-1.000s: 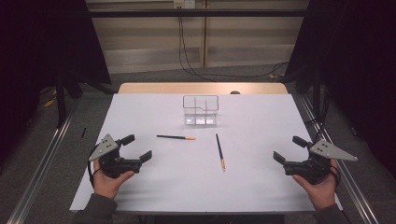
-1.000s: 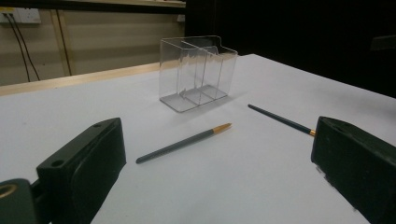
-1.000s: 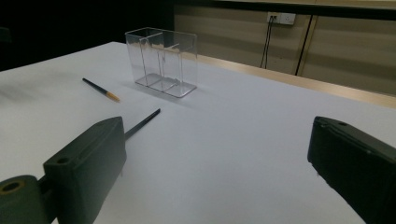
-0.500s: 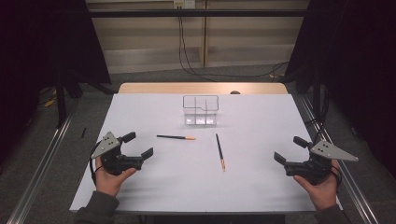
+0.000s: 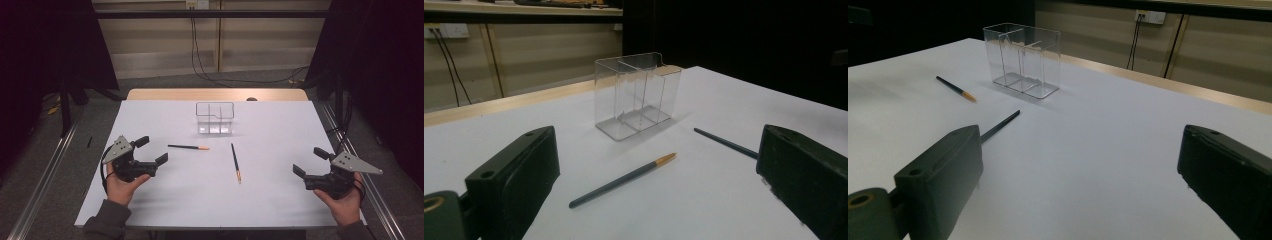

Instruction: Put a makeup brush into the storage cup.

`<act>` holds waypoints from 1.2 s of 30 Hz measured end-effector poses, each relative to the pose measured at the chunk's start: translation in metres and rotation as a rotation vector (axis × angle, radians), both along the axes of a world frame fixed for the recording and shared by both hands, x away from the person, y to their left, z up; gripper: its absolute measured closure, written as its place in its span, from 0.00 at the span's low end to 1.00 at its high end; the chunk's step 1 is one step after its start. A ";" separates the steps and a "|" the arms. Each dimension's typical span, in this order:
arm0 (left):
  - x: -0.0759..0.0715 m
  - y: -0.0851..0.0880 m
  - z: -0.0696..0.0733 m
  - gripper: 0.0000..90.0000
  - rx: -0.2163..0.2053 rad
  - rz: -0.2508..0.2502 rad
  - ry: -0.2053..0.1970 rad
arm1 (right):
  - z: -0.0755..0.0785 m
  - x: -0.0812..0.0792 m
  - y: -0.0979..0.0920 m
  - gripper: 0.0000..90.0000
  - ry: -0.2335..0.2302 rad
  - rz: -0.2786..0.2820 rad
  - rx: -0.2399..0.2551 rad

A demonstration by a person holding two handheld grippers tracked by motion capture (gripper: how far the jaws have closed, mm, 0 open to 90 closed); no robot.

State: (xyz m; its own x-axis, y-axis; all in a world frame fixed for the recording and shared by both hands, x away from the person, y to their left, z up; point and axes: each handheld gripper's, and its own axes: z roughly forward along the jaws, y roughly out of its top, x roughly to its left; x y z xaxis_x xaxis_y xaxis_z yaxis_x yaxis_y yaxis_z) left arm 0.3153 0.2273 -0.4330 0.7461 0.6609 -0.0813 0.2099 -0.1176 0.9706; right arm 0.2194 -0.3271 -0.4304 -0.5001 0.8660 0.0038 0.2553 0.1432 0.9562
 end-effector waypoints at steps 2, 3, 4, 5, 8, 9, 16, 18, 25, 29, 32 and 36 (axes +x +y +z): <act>0.001 0.000 0.001 0.04 -0.003 -0.008 0.000 | 0.000 0.000 0.001 0.04 -0.002 -0.002 -0.004; 0.001 -0.001 0.001 0.04 -0.007 -0.004 0.000 | 0.000 0.000 0.001 0.04 -0.005 -0.007 -0.004; 0.004 -0.003 0.003 0.04 -0.017 -0.012 -0.003 | 0.000 -0.001 0.001 0.04 -0.002 -0.007 -0.003; 0.004 -0.003 0.003 0.04 -0.017 -0.012 -0.003 | 0.000 -0.001 0.001 0.04 -0.001 -0.008 -0.006; 0.006 -0.006 0.005 0.04 -0.017 -0.006 -0.006 | 0.000 -0.002 0.002 0.04 -0.001 0.001 -0.008; 0.008 -0.007 0.006 0.04 -0.015 -0.009 -0.009 | 0.000 -0.002 0.002 0.04 -0.001 -0.001 -0.012; 0.018 -0.016 0.011 0.04 -0.012 -0.031 -0.027 | 0.001 -0.004 0.001 0.04 0.002 0.000 -0.010; 0.021 -0.018 0.011 0.04 -0.013 -0.032 -0.029 | 0.001 -0.003 0.001 0.04 -0.007 -0.005 -0.011; 0.031 -0.030 0.008 0.04 -0.007 -0.029 -0.020 | 0.001 -0.003 0.001 0.04 -0.008 0.002 -0.015; 0.036 -0.035 0.007 0.04 0.002 -0.050 -0.024 | 0.000 -0.003 0.000 0.04 -0.006 -0.005 -0.010; 0.040 -0.039 0.007 0.04 0.002 -0.043 -0.023 | 0.000 -0.003 -0.001 0.04 -0.008 -0.004 -0.017; 0.046 -0.042 0.007 0.04 -0.015 -0.047 -0.022 | -0.001 -0.003 -0.002 0.04 -0.007 -0.006 -0.014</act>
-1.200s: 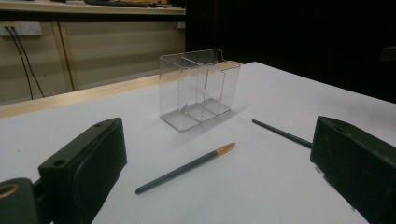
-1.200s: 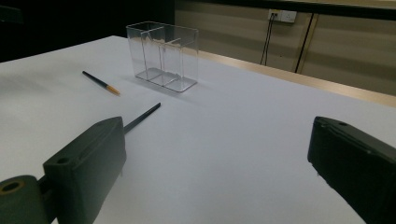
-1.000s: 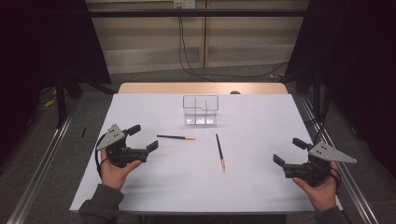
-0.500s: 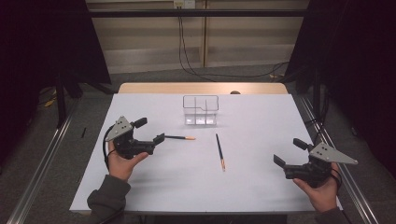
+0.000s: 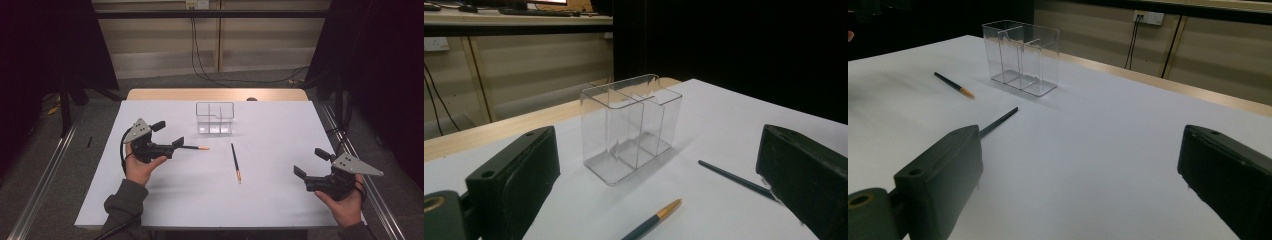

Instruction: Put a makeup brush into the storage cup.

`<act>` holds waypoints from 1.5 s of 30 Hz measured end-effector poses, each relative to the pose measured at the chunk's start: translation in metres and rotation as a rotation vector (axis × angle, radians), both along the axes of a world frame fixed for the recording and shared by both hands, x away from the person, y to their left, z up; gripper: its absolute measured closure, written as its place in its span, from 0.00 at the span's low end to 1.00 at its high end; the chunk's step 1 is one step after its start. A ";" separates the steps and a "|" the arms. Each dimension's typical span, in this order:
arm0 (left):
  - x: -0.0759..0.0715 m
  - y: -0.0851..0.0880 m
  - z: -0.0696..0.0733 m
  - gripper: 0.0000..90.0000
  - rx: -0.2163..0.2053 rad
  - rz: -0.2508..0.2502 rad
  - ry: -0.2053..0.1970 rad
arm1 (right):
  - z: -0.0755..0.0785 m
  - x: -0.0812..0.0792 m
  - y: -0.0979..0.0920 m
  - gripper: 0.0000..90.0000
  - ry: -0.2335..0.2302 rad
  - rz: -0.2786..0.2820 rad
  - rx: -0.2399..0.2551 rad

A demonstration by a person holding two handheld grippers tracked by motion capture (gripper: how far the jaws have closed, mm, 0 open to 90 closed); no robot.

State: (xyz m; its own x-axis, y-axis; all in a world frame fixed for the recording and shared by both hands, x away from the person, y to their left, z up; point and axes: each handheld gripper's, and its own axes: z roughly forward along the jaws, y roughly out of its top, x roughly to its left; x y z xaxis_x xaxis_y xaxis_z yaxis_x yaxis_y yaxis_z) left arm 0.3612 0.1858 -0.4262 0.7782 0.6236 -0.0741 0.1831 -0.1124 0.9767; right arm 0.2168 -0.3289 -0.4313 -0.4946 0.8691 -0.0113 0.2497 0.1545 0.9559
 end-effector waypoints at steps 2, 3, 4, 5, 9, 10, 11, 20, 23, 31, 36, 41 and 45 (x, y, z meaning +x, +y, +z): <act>0.003 -0.002 -0.001 0.04 -0.006 0.007 0.006 | 0.000 0.000 -0.001 0.04 0.004 0.000 -0.001; 0.005 -0.002 -0.001 0.04 0.000 -0.005 0.001 | 0.000 0.000 -0.001 0.04 0.002 0.001 -0.001; 0.005 -0.003 -0.001 0.04 -0.001 0.005 0.004 | 0.000 0.000 -0.001 0.04 0.003 0.002 -0.001; 0.007 -0.002 -0.002 0.04 -0.003 -0.014 0.006 | 0.000 0.000 -0.001 0.04 0.002 0.000 -0.001; 0.011 -0.007 -0.005 0.04 0.019 0.011 0.008 | 0.000 0.000 -0.001 0.04 0.000 -0.004 0.000; 0.011 -0.007 -0.005 0.04 0.019 0.011 0.008 | 0.000 0.000 -0.001 0.04 0.000 -0.004 0.000; 0.013 -0.008 -0.006 0.04 0.020 0.005 0.012 | 0.000 0.000 -0.001 0.04 0.001 0.000 -0.004; 0.025 -0.019 -0.010 0.04 -0.008 -0.018 0.030 | 0.000 0.000 0.000 0.04 0.001 0.000 -0.011; 0.029 -0.024 -0.010 0.04 -0.010 -0.006 0.041 | -0.001 0.000 0.000 0.04 -0.002 0.001 -0.013; 0.037 -0.033 -0.010 0.04 -0.018 -0.015 0.046 | -0.001 0.000 -0.001 0.04 0.000 0.001 -0.009; 0.041 -0.034 -0.009 0.04 -0.023 -0.033 0.060 | -0.001 0.000 -0.001 0.04 -0.001 -0.002 -0.009; 0.045 -0.038 -0.009 0.04 -0.008 -0.044 0.056 | -0.001 0.000 -0.001 0.04 0.002 0.001 -0.012; 0.046 -0.041 -0.009 0.04 -0.016 -0.046 0.066 | -0.001 0.000 -0.002 0.04 0.000 0.002 -0.016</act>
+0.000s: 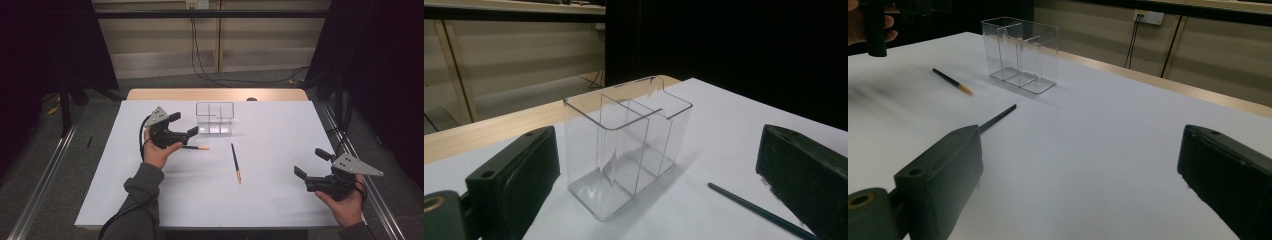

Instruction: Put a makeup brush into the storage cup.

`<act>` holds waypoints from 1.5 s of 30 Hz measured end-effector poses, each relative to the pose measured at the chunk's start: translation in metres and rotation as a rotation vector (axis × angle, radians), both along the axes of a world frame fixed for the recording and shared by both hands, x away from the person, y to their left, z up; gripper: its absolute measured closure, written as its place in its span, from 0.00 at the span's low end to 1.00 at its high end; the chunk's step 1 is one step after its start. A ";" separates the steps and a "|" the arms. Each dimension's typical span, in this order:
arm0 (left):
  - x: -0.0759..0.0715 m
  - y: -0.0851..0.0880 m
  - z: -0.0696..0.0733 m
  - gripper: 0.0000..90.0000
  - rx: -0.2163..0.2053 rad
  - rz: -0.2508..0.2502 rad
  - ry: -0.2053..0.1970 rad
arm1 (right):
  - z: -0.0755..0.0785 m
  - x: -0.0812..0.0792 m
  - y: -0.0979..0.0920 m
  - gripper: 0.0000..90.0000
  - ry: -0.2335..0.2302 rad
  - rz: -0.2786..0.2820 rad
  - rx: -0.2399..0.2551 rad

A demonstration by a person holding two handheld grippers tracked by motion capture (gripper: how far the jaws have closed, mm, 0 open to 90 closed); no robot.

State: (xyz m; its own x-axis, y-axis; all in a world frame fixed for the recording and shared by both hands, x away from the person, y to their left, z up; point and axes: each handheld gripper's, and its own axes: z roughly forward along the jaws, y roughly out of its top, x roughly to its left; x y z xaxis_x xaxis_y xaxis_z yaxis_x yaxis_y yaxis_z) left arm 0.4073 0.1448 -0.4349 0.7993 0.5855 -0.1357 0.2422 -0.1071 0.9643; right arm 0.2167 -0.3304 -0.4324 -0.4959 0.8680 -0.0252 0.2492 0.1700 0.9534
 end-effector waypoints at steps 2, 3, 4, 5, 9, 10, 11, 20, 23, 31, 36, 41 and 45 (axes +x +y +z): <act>0.000 -0.001 0.000 0.04 -0.002 0.002 -0.002 | 0.000 0.000 0.000 0.04 0.002 0.000 0.003; 0.001 0.000 0.000 0.04 0.015 -0.006 0.001 | 0.000 0.000 0.000 0.04 0.000 0.001 -0.001; 0.001 0.000 0.000 0.04 0.015 -0.006 0.001 | 0.000 0.000 0.000 0.04 0.000 0.001 -0.001; 0.002 0.000 0.000 0.04 0.009 0.001 -0.001 | 0.000 0.000 0.000 0.04 0.001 0.002 0.000; 0.003 0.001 -0.001 0.04 0.018 0.001 0.002 | 0.000 0.000 0.000 0.04 0.002 0.002 0.000; 0.004 0.001 -0.001 0.04 0.018 0.005 0.000 | 0.000 0.000 0.000 0.04 0.001 0.002 -0.002; 0.004 0.001 0.000 0.04 0.020 0.004 0.005 | 0.000 0.000 0.000 0.04 0.002 0.002 -0.002; 0.006 0.001 0.002 0.04 0.056 0.013 0.006 | 0.000 0.000 0.000 0.04 0.005 0.005 -0.004; 0.007 0.002 0.003 0.04 0.080 0.017 0.011 | 0.000 0.000 0.000 0.04 0.005 0.008 -0.004; 0.010 0.003 0.007 0.04 0.124 -0.018 0.012 | -0.001 0.000 0.000 0.04 0.005 0.005 -0.011; 0.012 0.003 0.009 0.04 0.140 -0.027 0.029 | -0.001 0.000 0.000 0.04 0.003 0.009 -0.011; 0.013 0.003 0.013 0.04 0.181 -0.033 0.049 | -0.001 0.000 0.000 0.04 0.011 0.010 -0.014; 0.015 0.002 0.014 0.04 0.198 -0.053 0.057 | -0.001 0.000 0.001 0.04 0.007 0.010 -0.012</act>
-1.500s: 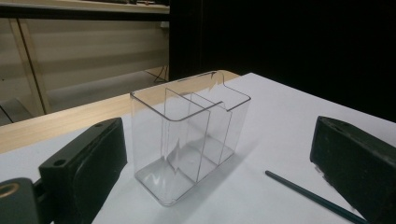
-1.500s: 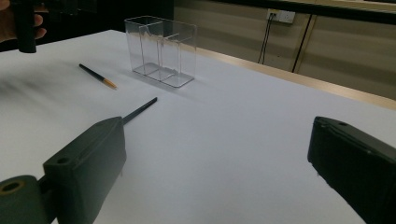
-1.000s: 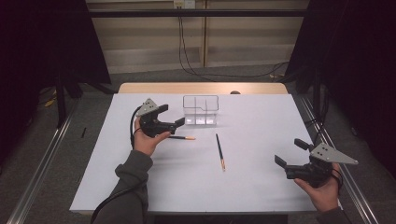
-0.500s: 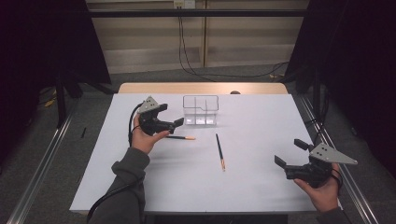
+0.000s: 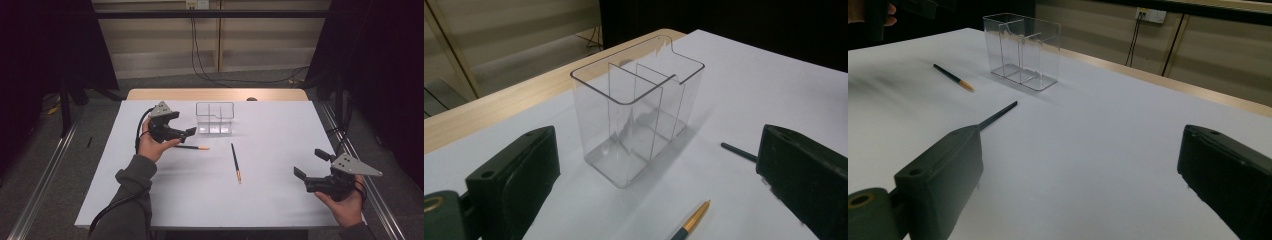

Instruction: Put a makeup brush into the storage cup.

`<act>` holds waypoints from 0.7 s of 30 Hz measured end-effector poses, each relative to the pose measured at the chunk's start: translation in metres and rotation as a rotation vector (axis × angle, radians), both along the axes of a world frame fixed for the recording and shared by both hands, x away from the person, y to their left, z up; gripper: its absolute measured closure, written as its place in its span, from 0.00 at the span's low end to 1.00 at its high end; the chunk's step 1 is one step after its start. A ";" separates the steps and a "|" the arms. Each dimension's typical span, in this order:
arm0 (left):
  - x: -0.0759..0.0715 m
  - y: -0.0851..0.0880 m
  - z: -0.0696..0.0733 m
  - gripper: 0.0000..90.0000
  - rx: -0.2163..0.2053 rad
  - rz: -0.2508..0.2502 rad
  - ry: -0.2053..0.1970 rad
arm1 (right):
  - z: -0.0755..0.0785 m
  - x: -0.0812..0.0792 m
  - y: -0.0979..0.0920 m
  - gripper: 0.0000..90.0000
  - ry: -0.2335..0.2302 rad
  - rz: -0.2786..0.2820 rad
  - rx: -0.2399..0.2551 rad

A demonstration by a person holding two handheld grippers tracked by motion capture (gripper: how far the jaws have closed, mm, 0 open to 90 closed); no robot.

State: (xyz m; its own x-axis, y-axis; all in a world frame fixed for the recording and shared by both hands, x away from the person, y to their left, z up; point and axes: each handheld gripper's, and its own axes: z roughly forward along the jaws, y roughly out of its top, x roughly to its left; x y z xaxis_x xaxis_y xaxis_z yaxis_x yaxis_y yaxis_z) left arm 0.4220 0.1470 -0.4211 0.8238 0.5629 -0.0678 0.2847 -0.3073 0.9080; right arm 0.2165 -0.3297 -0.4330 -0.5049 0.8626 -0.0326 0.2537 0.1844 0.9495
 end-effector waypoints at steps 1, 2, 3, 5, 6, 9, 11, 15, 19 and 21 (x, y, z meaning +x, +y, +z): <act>0.000 0.000 0.000 0.04 0.009 0.000 0.002 | 0.000 0.000 0.000 0.04 0.002 -0.002 -0.001; 0.000 0.000 0.000 0.04 0.011 0.001 0.006 | 0.000 0.000 0.000 0.04 0.004 0.003 -0.002; 0.000 -0.001 0.001 0.04 0.021 -0.002 0.011 | 0.000 0.000 0.000 0.04 0.005 0.003 -0.002; 0.001 -0.001 0.002 0.04 0.045 -0.008 0.017 | 0.000 0.000 0.000 0.04 0.003 0.002 -0.002; 0.002 -0.001 0.002 0.04 0.044 -0.018 0.017 | 0.000 0.000 0.000 0.04 0.003 -0.002 -0.001; 0.004 -0.002 0.003 0.04 0.056 -0.023 0.029 | 0.000 0.000 0.000 0.04 0.004 0.001 -0.002; 0.004 -0.002 0.005 0.04 0.083 -0.026 0.028 | 0.000 0.000 0.000 0.04 0.003 0.000 -0.003; 0.006 -0.003 0.005 0.04 0.105 -0.039 0.044 | 0.000 0.000 0.000 0.04 0.000 -0.002 -0.004; 0.008 -0.005 0.005 0.04 0.141 -0.047 0.052 | 0.000 0.000 0.000 0.04 0.005 0.004 -0.005; 0.008 -0.007 0.005 0.04 0.149 -0.058 0.052 | -0.001 0.000 0.000 0.04 0.005 0.006 -0.004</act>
